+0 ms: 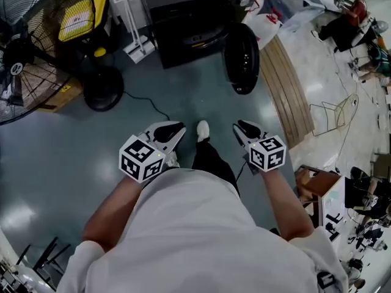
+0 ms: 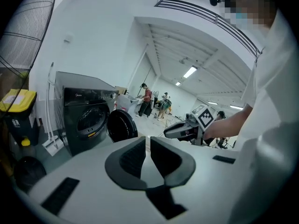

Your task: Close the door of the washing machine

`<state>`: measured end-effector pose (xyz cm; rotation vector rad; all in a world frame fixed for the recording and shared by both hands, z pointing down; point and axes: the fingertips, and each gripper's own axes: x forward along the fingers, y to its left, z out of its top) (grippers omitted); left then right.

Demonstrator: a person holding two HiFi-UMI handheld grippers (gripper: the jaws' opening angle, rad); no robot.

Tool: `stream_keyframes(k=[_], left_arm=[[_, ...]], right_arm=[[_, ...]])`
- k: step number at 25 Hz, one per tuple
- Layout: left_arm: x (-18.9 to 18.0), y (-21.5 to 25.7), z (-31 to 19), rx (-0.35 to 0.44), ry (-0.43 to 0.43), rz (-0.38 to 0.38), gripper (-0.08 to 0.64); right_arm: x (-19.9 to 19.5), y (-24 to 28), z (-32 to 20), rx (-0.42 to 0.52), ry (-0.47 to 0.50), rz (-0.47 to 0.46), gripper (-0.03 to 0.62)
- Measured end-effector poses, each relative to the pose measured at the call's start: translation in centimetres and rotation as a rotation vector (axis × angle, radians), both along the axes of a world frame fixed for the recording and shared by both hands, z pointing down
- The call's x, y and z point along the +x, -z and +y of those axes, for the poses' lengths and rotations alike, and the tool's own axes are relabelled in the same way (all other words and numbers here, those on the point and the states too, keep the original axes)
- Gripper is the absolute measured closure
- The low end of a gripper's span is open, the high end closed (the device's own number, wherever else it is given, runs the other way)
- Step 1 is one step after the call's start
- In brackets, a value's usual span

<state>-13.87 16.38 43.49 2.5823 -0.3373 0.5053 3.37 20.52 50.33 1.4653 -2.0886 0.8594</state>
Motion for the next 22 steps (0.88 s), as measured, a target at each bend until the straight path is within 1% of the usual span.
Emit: stream_keyframes(k=[3, 7, 10, 12, 15, 19, 22], left_arm=[[0.9, -0.5, -2.0, -0.004, 0.004, -0.029, 0.538], [3.2, -0.6, -6.1, -0.027, 0.037, -0.061, 0.538], [6.0, -0.6, -9.5, -0.013, 0.044, -0.095, 0.538], [8.1, -0.7, -11.7, -0.013, 0.05, -0.103, 0.538], [11.1, -0.6, -14.6, -0.023, 0.072, -0.113, 0.538], [14.3, -0.5, -17.2, -0.023, 0.102, -0.123, 0.538], [15.8, -0.4, -18.4, -0.029, 0.11, -0.13, 0.538]], right_arm=[[4.3, -1.8, -3.1, -0.025, -0.033, 0.017, 0.495], [11.3, -4.2, -8.2, -0.064, -0.057, 0.045, 0.489], [16.7, -6.6, -12.2, -0.107, -0.064, 0.07, 0.482], [20.0, -8.4, -14.6, -0.141, -0.068, 0.079, 0.479], [24.3, -10.8, -18.0, -0.182, -0.077, 0.067, 0.476], [28.9, -14.5, -21.4, -0.239, -0.067, 0.074, 0.465], [30.2, -16.7, -23.2, -0.279, -0.036, 0.047, 0.449]])
